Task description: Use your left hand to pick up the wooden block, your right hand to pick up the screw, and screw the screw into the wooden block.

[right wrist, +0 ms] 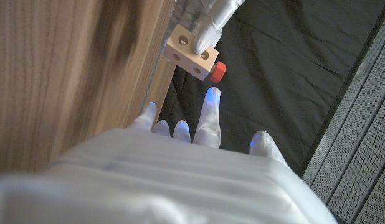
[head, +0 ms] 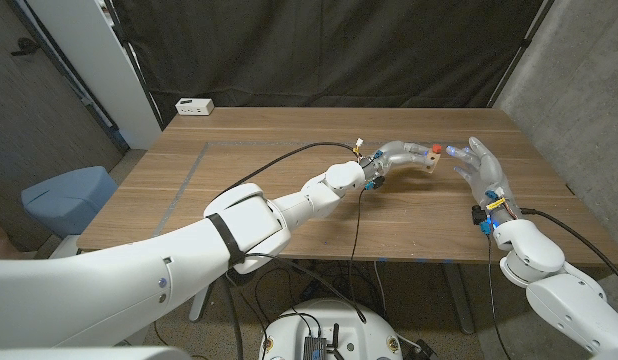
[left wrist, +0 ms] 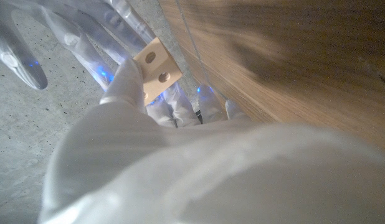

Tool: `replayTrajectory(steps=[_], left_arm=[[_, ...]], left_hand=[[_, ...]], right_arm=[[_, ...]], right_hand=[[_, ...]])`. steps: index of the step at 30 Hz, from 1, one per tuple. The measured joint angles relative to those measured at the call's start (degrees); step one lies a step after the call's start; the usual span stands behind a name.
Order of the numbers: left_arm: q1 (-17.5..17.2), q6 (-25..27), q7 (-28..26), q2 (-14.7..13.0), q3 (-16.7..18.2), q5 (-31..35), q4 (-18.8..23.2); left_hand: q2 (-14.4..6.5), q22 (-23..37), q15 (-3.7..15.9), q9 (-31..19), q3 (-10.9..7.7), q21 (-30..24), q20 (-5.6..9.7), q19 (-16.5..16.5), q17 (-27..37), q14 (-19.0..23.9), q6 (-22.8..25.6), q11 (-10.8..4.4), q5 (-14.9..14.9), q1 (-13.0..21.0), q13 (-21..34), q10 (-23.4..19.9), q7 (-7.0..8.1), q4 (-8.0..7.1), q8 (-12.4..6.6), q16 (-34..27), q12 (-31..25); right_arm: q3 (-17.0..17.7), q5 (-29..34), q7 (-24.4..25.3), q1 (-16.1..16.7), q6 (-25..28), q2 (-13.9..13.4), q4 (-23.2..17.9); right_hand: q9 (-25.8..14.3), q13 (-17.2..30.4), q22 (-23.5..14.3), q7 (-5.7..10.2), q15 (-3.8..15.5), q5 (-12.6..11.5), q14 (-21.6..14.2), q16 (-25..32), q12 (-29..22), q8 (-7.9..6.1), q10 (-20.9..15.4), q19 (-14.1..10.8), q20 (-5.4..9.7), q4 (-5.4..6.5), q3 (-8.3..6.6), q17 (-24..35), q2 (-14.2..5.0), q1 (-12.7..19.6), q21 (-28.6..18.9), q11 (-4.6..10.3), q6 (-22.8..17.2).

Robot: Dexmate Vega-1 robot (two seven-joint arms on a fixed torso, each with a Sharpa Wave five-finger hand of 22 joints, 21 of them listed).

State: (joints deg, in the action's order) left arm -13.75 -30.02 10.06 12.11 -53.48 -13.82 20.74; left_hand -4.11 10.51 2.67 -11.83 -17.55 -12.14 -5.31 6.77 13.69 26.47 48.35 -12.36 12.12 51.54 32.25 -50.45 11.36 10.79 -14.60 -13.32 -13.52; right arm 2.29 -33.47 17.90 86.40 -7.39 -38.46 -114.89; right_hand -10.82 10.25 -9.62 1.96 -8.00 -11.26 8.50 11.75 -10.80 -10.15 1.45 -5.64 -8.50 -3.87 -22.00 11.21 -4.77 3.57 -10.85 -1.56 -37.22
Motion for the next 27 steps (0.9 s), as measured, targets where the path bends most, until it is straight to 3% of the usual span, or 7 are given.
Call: replayTrajectory(steps=[8,14,27], left_arm=[[0.0,-0.1,0.0,0.0,0.0,0.0,0.0],[0.1,-0.1,0.1,0.0,-0.1,0.0,0.0],[0.2,0.1,0.1,0.1,-0.2,0.1,0.0]], left_hand=[[0.0,0.0,0.00,0.0,0.00,0.0,0.00,0.0,0.0,0.0,0.0,0.17,0.0,0.0,0.0,-0.2,0.00,0.00,0.00,0.0,0.0],[0.0,0.0,0.00,0.0,0.00,0.0,0.00,0.0,0.0,0.0,0.0,0.17,0.0,0.0,0.0,-0.2,0.00,0.00,0.00,0.0,0.0],[0.0,0.0,0.00,0.0,0.00,0.0,0.00,0.0,0.0,0.0,0.0,0.17,-0.2,0.0,0.0,-0.2,0.00,0.00,0.00,0.0,0.0]], right_arm=[[0.0,0.0,-0.8,-0.7,0.2,-0.2,0.5],[-0.1,-0.5,-1.8,-1.4,0.3,-0.7,1.1],[-1.2,-2.0,-4.7,-3.3,0.5,-1.9,2.7]], right_hand=[[0.0,0.0,0.0,0.62,-0.41,0.0,1.0,-0.2,0.4,0.44,1.5,0.3,-0.25,0.00,0.00,0.1,0.00,0.0,0.0,-0.20,3.7],[0.0,0.0,0.0,0.70,-0.38,0.0,1.1,-0.3,0.7,0.44,4.0,1.4,-0.51,0.41,0.41,0.4,0.49,-0.5,0.3,-1.51,6.9],[0.0,0.0,0.0,1.10,-0.69,0.0,1.4,-0.8,0.9,0.44,6.2,2.5,-0.62,0.72,0.73,0.4,0.55,-1.2,0.3,-1.64,9.3]])
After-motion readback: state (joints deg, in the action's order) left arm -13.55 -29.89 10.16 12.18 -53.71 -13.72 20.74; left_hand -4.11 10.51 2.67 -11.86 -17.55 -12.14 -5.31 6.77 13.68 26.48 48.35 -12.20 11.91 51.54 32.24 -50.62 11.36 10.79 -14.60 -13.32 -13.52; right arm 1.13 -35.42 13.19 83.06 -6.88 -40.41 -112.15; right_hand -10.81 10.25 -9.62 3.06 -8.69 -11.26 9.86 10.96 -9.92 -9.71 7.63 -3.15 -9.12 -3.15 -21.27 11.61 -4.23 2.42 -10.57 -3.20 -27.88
